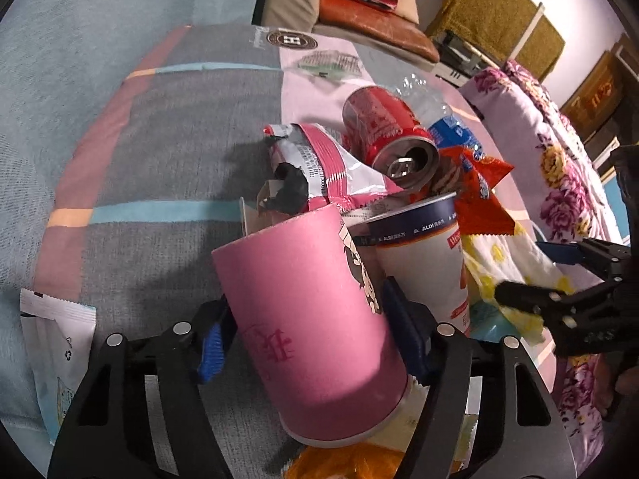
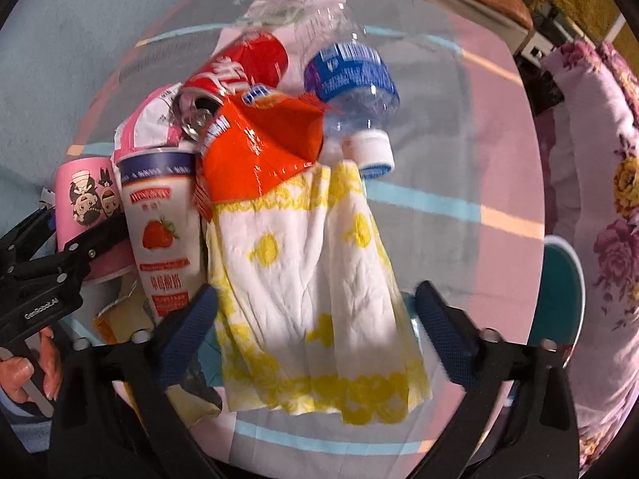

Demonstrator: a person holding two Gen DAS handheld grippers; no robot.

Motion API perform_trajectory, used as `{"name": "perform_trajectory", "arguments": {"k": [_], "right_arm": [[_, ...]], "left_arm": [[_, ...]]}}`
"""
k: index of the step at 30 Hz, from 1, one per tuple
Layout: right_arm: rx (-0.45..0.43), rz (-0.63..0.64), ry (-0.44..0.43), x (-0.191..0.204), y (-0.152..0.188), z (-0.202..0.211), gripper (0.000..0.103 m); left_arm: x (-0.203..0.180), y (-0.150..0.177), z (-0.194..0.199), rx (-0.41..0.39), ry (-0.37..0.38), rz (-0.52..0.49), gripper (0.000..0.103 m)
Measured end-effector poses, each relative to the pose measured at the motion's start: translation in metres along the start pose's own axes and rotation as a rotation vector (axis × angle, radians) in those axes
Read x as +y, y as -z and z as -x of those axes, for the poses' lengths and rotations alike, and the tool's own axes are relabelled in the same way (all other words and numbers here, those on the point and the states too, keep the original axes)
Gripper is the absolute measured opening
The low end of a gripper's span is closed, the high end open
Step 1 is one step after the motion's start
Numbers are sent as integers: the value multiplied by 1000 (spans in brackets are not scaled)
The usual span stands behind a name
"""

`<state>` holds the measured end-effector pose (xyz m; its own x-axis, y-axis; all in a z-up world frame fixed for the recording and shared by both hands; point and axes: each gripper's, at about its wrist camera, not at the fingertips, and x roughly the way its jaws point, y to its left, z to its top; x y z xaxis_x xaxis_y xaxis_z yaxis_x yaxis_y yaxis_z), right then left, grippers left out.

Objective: Collect trash
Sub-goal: 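Grasp the pink paper cup with the left gripper while the right gripper grasps the yellow napkin, then carry both items over the wastebasket and open both grippers to drop them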

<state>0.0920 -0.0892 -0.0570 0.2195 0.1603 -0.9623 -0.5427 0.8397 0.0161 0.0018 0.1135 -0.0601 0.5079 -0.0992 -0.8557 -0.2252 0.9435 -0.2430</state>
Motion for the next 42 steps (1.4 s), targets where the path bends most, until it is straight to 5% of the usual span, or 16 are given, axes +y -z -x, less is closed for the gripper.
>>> {"name": "perform_trajectory", "arguments": {"k": [7, 16, 22, 35, 42], "right_arm": [[-52, -59, -61, -8, -3, 16, 10], [-168, -121, -131, -33, 11, 58, 7], [-252, -234, -131, -81, 36, 88, 7], [-359, -592, -32, -236, 133, 106, 7], [-356, -736, -29, -298, 173, 87, 7]], "left_arm": [[0, -8, 25, -72, -21, -13, 68], [-29, -20, 56, -133, 17, -79, 68], [-86, -29, 60, -125, 100, -203, 68], [-277, -16, -18, 27, 266, -555, 68], [-356, -8, -69, 109, 305, -651, 68]]}}
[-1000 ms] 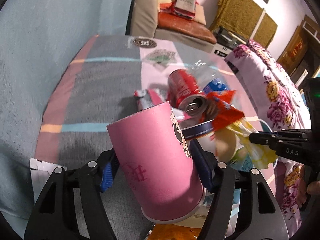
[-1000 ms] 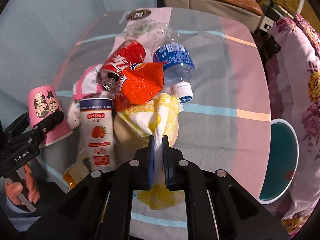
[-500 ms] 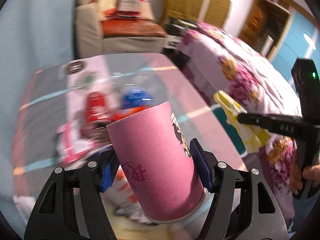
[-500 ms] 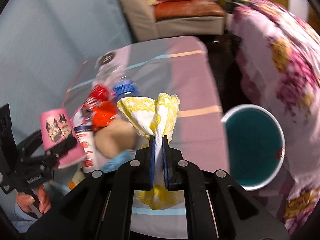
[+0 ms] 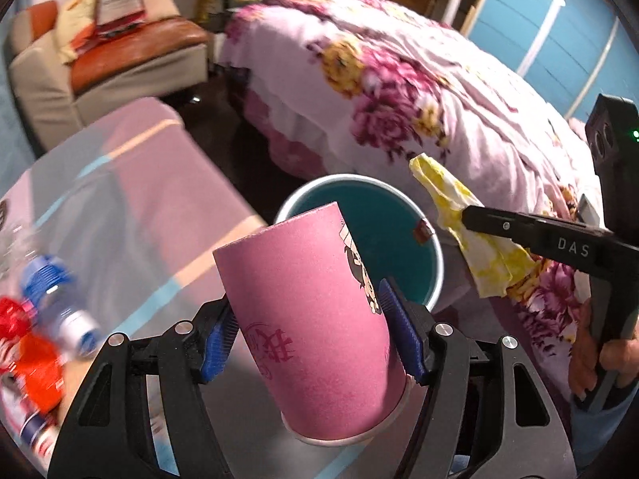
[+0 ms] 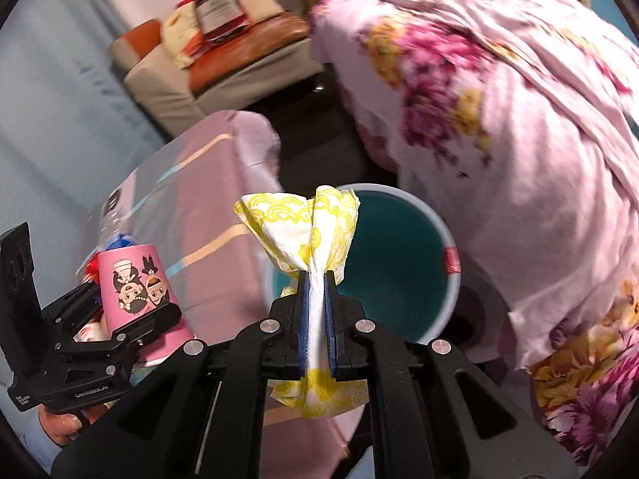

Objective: Collect trash
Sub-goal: 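Carry both items over the wastebasket and open both grippers to drop them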

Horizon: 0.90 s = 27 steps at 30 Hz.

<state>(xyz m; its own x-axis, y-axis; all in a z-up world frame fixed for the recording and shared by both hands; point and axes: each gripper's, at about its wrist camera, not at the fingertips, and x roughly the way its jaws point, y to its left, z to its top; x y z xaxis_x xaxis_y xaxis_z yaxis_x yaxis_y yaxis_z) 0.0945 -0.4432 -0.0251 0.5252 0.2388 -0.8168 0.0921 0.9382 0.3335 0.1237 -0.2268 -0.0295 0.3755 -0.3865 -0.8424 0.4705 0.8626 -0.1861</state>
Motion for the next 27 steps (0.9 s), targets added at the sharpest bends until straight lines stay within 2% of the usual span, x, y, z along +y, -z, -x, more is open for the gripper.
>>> {"name": "perform_trajectory", "arguments": {"k": [5, 9, 10, 12, 20, 27], "right_arm": [[19, -59, 20, -32, 1, -14, 7], [24, -81, 33, -44, -1, -21, 7], [28, -83, 34, -46, -1, -23, 7], [35, -80, 36, -46, -2, -25, 8], [60, -73, 37, -42, -2, -40, 9], [95, -64, 51, -34, -4, -56, 12]], "left_arm": [[-25, -18, -44, 51, 40, -39, 70], [-29, -26, -55, 57, 42, -40, 74], [-29, -28, -56, 54, 35, -37, 78], [-28, -30, -55, 41, 25, -32, 81], [-9, -24, -50, 48, -10, 18, 81], [17, -16, -27, 33, -23, 81, 81]]}}
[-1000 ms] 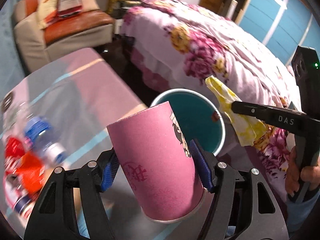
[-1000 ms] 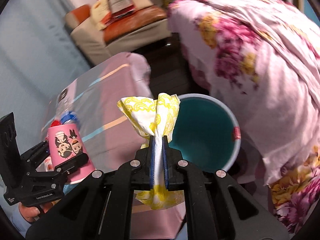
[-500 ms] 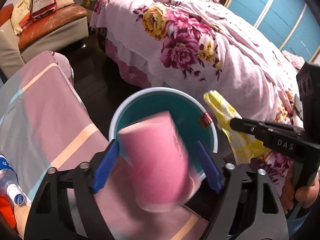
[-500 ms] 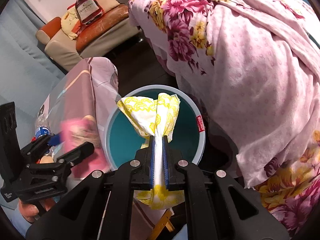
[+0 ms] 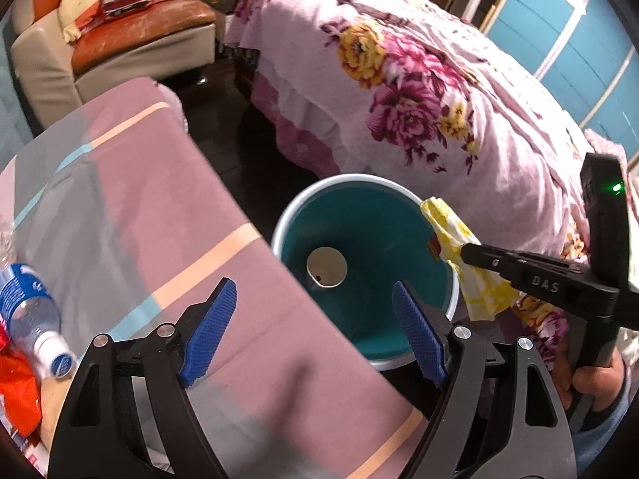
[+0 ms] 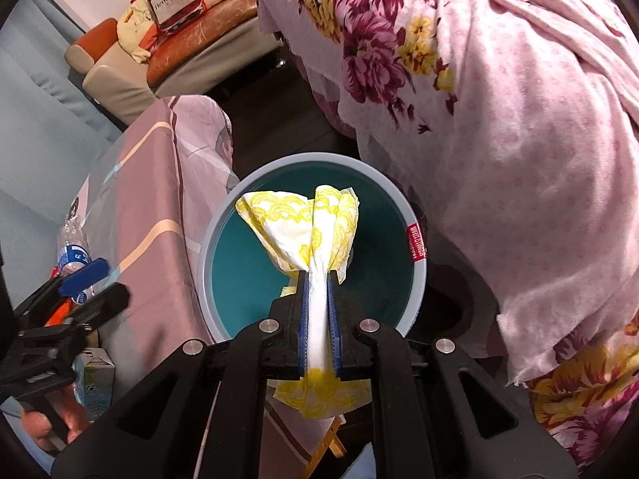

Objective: Collect trash
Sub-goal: 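Carry both items over the wastebasket and open both grippers to drop them, then grasp the white yogurt cup with the left gripper while the right gripper grasps the blue milk carton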

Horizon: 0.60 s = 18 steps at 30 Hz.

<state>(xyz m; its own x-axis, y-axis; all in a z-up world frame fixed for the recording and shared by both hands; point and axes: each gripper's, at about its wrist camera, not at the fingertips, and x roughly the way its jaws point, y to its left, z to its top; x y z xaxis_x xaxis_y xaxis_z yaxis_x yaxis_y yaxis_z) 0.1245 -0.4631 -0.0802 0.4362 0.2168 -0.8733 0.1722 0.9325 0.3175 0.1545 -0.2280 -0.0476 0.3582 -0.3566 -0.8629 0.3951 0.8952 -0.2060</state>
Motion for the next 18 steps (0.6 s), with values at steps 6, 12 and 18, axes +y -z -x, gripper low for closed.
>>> {"name": "perform_trajectory", "arguments": {"k": [6, 12, 18], "right_arm": [[9, 16, 23, 16, 2, -5, 61], [1, 17, 40, 27, 3, 6, 73], [14, 29, 38, 45, 13, 20, 76]], "left_arm": [[14, 6, 16, -22, -16, 31, 92], [25, 12, 33, -40, -20, 52, 92], [37, 26, 53, -62, -24, 79, 92]]}}
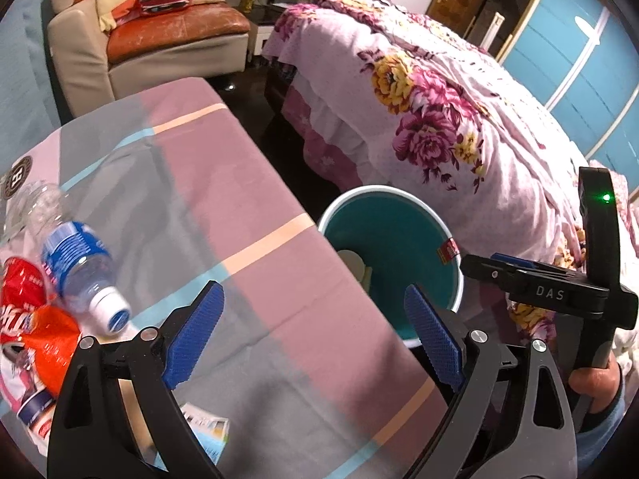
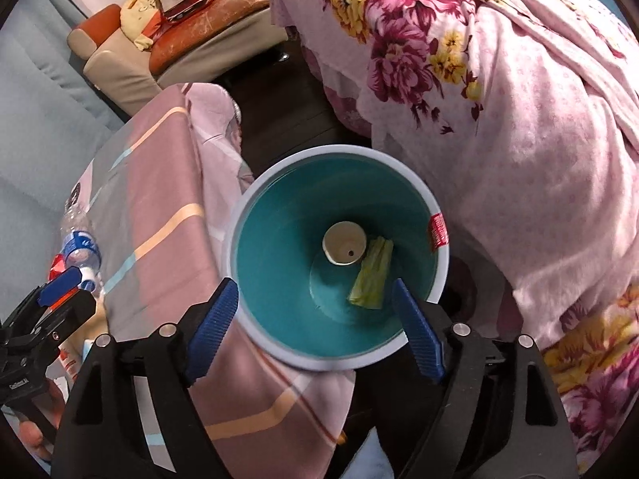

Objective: Collect trash
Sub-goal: 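Grasp the white yogurt cup with the left gripper while the right gripper grasps the blue milk carton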

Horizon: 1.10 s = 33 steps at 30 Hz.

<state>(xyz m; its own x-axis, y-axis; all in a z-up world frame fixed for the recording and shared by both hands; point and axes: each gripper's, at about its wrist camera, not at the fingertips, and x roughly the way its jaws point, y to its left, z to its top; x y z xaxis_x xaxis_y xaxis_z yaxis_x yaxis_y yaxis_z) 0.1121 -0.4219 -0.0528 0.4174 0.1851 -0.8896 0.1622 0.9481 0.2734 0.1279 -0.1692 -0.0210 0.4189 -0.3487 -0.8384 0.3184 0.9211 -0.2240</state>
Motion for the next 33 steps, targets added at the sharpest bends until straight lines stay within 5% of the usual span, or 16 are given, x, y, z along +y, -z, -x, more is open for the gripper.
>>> {"name": "perform_trajectory", "arguments": {"k": [19, 33], "right_arm": [[79, 190, -69, 119, 62, 21, 78], [248, 326, -130, 222, 110, -16, 78]], "left_arm": [[99, 80, 91, -63, -98, 184, 92], [185, 147, 111, -69, -131, 381, 92]]}}
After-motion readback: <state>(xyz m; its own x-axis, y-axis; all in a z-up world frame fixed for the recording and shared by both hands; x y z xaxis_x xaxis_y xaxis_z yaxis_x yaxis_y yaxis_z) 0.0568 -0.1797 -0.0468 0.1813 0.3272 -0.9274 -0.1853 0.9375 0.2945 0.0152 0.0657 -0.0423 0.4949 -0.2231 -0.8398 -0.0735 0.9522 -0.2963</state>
